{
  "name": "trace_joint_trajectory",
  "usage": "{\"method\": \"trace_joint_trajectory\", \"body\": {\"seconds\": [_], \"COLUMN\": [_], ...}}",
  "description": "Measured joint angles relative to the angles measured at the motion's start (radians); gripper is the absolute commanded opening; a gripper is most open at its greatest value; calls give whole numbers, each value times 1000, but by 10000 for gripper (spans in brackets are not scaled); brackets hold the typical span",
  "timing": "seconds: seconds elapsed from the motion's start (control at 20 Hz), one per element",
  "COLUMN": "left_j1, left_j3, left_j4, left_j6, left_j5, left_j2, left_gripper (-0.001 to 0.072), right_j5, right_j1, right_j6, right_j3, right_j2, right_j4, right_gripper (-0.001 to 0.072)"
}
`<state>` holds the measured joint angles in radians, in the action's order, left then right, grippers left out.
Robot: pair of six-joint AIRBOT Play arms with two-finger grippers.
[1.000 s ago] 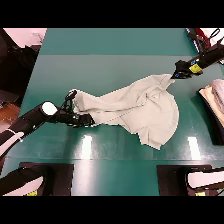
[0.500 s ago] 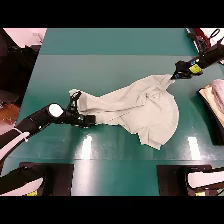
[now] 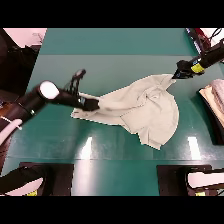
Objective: Fold the shirts.
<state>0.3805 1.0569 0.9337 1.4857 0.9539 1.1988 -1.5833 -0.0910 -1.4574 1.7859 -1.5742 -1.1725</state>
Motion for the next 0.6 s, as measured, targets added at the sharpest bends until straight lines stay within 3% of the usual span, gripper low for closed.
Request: {"method": "trace_joint_trajectory", "body": {"seconds": [0.3,0.6], "left_j1": [-151,-306], "left_j3": [516,919], "left_j4": [103,135], "left_j6": [0,0], "left_j5": [95,123], "left_j2": [0,-8], "left_gripper": [26,26], "right_j5": [122,356], "right_j1": [85,169], "right_j6": [1,1], "right_j3": [0,0], "right_j2": [178,409], "right_j4": [1,3], "right_gripper": [16,16]}}
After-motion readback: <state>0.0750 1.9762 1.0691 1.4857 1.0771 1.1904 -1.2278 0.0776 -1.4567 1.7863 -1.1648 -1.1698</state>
